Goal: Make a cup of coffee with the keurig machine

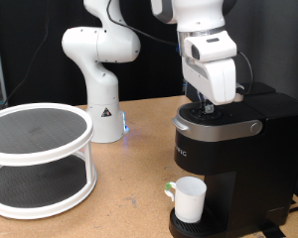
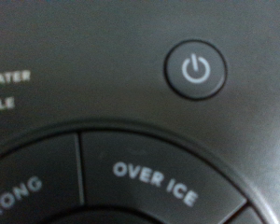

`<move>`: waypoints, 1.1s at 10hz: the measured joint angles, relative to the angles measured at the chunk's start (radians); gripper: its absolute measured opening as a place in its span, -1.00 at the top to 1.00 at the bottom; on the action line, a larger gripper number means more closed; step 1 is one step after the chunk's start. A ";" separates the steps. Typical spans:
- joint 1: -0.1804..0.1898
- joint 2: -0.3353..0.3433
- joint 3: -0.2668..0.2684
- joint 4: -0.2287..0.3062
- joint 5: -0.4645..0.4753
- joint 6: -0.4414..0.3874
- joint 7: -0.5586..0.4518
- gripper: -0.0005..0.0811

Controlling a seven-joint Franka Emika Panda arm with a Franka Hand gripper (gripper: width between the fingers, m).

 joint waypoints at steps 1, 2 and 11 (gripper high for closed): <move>-0.002 0.014 -0.001 0.017 -0.004 -0.023 0.014 0.97; -0.005 0.028 -0.001 0.035 -0.010 -0.049 0.030 0.97; -0.007 0.124 -0.003 0.152 -0.069 -0.188 0.080 0.97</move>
